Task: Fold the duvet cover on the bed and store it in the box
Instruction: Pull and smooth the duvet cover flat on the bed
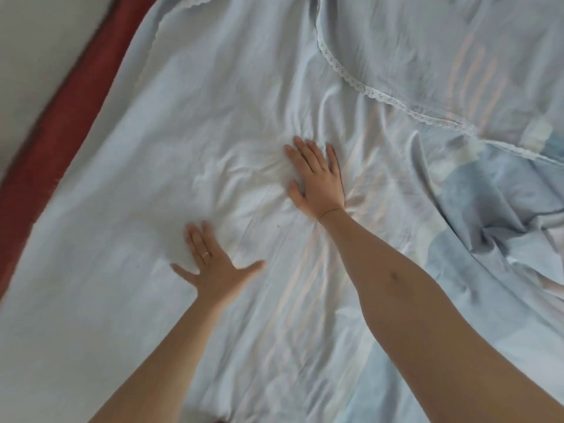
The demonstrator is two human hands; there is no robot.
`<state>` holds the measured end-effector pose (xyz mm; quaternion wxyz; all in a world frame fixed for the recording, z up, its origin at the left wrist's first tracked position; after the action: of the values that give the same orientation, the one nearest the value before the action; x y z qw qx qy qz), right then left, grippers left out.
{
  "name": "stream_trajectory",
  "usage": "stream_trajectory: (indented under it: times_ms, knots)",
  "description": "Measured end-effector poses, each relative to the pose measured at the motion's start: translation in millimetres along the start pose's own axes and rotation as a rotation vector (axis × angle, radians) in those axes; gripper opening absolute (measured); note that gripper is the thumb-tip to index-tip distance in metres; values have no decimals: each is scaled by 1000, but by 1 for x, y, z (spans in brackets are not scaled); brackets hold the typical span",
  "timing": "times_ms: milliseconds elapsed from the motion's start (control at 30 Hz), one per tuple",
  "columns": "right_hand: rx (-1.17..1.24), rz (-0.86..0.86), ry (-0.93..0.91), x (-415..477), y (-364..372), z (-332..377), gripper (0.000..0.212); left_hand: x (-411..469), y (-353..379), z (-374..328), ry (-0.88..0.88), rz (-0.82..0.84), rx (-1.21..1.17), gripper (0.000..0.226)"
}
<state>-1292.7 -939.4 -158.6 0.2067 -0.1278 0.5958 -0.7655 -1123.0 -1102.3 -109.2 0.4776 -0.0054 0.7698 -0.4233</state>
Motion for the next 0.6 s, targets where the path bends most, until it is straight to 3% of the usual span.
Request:
stream_trajectory:
  times_ms: [100,333,433,500,600]
  knots:
    - [9,-18,-24,-6,-1,7,65,-52,40,46,17,220,255,166]
    - [-1,-50,-24,-7,3,8,61,-35,64,67,137,65,313,173]
    - [-11,-68,138,-18,6,24,59,-30,67,76,167,-15,315,172]
    - [90,-161,261,-64,11,54,62,-27,70,73,161,-39,300,172]
    - [192,-190,75,-206,26,103,63,-34,77,68,152,-68,258,172]
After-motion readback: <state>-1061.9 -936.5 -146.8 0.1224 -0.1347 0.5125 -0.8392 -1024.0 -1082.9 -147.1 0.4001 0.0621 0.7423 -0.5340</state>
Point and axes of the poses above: each hand's wrist, its own x-axis towards the middle knuckle, its own y-axis out of the palm, z = x × y, the point moved 4 cm from there along x, towards the middle knuckle, and after that the axes turned 5 degrees about -z, right-handed, at the moved point
